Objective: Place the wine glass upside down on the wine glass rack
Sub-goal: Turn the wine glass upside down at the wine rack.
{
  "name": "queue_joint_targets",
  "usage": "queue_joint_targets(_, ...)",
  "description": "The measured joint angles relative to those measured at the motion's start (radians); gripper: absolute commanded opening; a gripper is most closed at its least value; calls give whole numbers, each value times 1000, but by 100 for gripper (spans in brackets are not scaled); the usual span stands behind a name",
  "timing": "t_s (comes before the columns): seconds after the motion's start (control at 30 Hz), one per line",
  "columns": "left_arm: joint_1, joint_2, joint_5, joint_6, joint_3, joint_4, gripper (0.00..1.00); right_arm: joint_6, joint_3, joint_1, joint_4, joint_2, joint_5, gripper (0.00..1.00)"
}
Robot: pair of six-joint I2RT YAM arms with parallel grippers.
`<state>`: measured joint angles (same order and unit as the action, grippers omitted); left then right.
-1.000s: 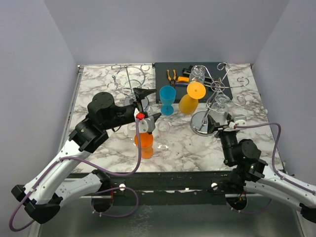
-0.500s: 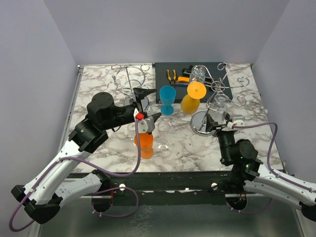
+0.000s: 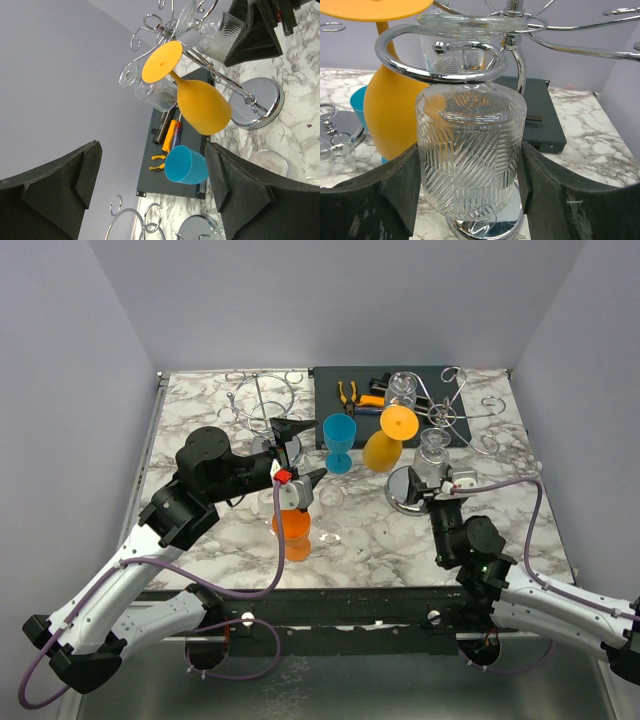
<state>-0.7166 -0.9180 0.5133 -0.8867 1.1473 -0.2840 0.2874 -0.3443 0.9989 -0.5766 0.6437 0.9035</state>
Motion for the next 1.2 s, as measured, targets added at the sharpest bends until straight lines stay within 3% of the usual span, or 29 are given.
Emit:
queue_joint_targets(0.6, 0, 9, 0, -1, -18, 7, 92, -21, 0, -11, -45, 6, -129, 1)
queue_joint_targets(1.2, 0, 11, 0, -11, -17, 8, 92, -111, 3, -12, 99, -118, -270, 0)
